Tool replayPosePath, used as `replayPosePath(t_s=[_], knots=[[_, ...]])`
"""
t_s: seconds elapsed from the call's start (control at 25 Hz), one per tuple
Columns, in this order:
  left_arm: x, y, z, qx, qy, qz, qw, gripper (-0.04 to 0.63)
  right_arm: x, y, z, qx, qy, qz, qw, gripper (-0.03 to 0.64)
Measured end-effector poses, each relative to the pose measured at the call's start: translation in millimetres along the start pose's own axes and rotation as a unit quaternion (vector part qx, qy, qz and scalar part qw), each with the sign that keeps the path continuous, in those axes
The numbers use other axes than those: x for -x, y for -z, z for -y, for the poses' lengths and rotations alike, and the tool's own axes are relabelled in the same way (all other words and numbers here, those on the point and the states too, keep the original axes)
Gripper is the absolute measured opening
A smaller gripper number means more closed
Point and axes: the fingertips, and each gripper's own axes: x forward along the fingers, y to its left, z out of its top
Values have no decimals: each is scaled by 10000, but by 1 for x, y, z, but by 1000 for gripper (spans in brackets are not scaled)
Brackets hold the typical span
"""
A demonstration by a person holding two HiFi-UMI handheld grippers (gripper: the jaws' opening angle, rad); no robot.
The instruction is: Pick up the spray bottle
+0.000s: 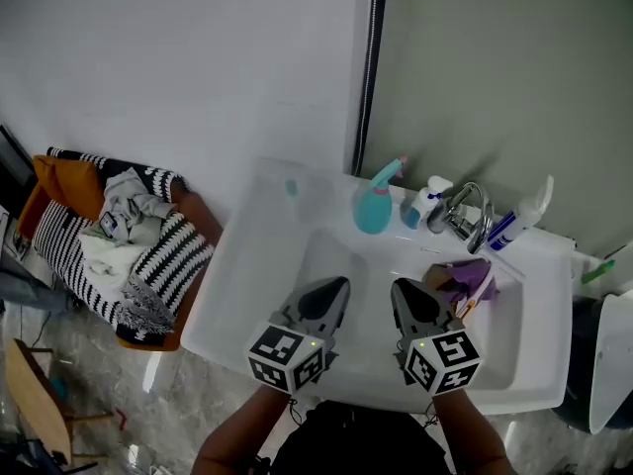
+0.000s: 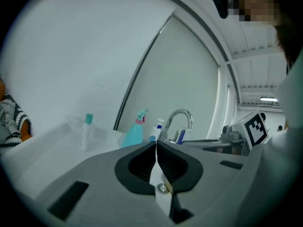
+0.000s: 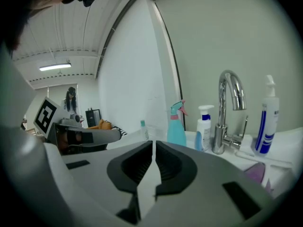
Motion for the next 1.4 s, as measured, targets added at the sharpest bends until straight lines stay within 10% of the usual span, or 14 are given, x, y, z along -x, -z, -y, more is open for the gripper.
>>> replayPosePath(t_s=[1.2,1.4], knots=[[-138,-39,-45,-652,-169,172,9976,15,-44,-9,53,-290,-264,-26,9992,8],[-153,-45,-56,-695,-181,322,9969,190,-47,-2,55,-303,-306,-117,9990,8]])
